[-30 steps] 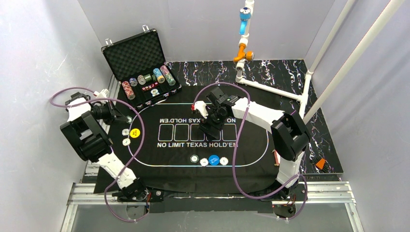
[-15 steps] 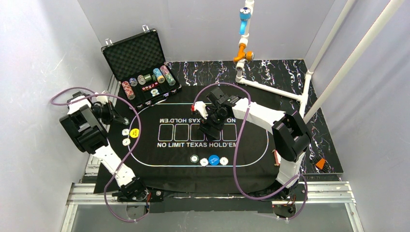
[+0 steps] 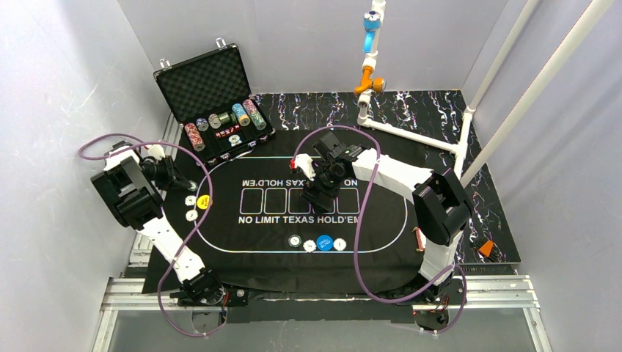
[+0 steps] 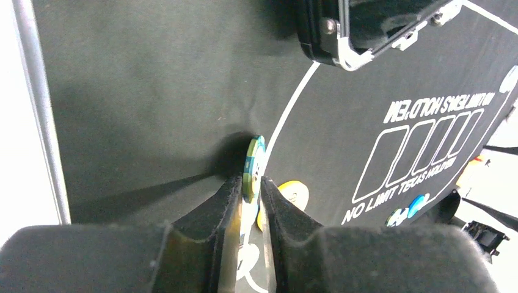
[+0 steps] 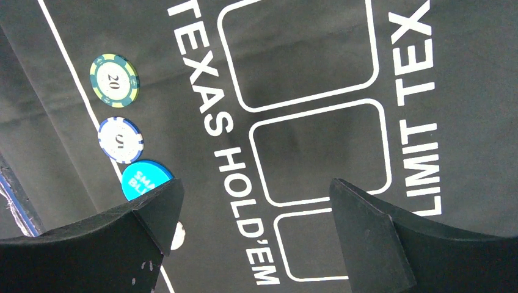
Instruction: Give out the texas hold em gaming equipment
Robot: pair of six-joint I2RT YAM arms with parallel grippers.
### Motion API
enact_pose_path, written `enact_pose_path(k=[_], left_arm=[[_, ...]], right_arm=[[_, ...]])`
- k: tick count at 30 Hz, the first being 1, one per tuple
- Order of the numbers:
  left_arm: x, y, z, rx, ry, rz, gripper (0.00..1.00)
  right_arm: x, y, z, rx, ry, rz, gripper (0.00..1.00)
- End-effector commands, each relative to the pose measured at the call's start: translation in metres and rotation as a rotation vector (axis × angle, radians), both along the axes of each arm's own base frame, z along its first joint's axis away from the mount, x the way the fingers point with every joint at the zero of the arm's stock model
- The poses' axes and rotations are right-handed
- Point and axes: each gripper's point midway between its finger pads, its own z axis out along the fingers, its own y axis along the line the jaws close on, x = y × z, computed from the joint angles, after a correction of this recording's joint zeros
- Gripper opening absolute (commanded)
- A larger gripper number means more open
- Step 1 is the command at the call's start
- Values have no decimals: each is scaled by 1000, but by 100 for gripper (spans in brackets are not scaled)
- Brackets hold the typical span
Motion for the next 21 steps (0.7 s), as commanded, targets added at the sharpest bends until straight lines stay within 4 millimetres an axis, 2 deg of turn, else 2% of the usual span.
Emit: enact_pose_path(k=[1, 7, 11, 12, 13, 15, 16, 21], left_arm=[[-4, 9, -1, 55, 21, 11, 22], [-8, 20, 9, 151, 17, 25, 42], [-7, 24, 33, 217, -37, 21, 59], [-7, 23, 40, 236, -53, 16, 67], [-8, 22, 48, 253, -72, 5, 70], [-8, 15, 65, 292, -120, -31, 92], [-9, 9, 72, 316, -141, -52, 98], [-17, -27, 96, 394, -219, -161, 98]], right_arm=[[5, 6, 16, 35, -27, 12, 98], [11, -2, 22, 32, -40, -9, 98], [17, -23, 28, 14, -47, -46, 98], [20, -31, 29, 6, -48, -56, 98], [21, -41, 29, -7, -48, -68, 98], [23, -64, 28, -38, -48, -89, 98], [23, -78, 27, -61, -49, -103, 98], [13, -146, 26, -175, -41, -163, 98]])
